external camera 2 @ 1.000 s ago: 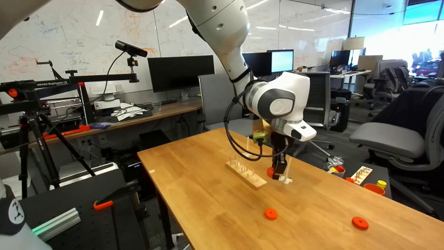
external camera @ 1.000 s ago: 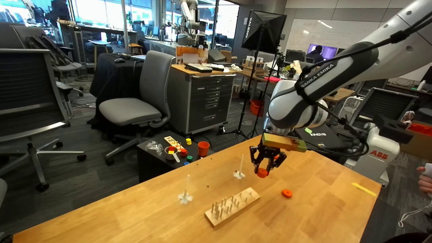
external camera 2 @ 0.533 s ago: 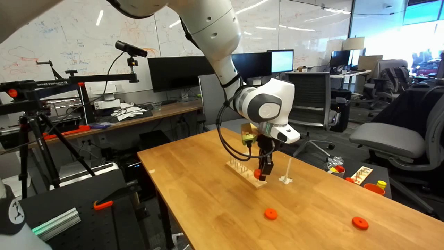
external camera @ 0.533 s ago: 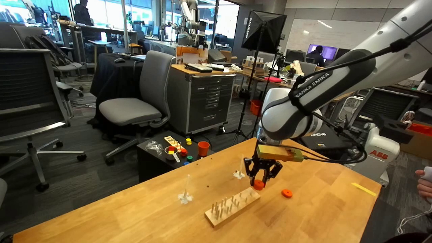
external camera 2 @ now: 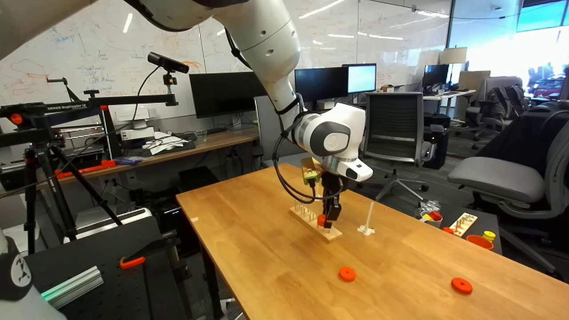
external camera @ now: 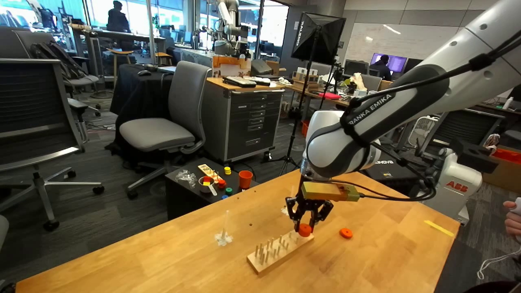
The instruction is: Attach the orange discs to the rods on the wooden rack
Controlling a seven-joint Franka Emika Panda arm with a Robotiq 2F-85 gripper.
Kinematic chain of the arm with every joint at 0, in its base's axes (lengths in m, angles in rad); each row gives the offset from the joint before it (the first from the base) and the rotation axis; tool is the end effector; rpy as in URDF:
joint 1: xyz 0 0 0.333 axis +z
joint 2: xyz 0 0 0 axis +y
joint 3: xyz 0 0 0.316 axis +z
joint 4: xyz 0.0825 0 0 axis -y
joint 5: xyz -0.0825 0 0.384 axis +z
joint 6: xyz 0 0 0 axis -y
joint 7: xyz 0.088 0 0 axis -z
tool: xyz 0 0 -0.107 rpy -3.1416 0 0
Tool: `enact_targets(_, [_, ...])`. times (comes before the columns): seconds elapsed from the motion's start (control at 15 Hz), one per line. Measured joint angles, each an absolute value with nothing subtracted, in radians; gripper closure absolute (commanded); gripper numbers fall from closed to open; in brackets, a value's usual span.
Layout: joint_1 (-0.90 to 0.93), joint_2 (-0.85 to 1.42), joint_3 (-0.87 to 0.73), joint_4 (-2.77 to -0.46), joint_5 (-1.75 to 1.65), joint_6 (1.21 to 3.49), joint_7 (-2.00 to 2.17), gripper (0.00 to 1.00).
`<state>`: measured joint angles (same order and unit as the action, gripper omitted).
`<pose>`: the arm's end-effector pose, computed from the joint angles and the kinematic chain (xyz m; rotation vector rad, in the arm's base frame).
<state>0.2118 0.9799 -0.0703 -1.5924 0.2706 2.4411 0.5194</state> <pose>0.6515 0.0970 0.0452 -2.9545 0.8636 0.2314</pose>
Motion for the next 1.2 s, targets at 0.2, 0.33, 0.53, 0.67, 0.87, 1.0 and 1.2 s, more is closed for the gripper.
enact_targets(0.2, [0.226,0.983,-0.070,-1.583,0.254,2.441,0.520,0.83])
enact_targets(0.33, [0.233,0.987,-0.070,-1.575,0.245,2.441,0.520,0.83])
enact_targets(0.53, [0.238,0.995,-0.070,-1.567,0.239,2.440,0.520,0.83])
enact_targets(0.67, [0.241,1.000,-0.070,-1.561,0.238,2.440,0.520,0.83])
enact_targets(0.87, [0.247,1.012,-0.070,-1.549,0.233,2.439,0.520,0.83])
enact_targets(1.0, [0.252,1.019,-0.070,-1.539,0.224,2.438,0.521,0.83])
enact_targets(1.2, [0.256,1.022,-0.070,-1.532,0.216,2.434,0.523,0.83])
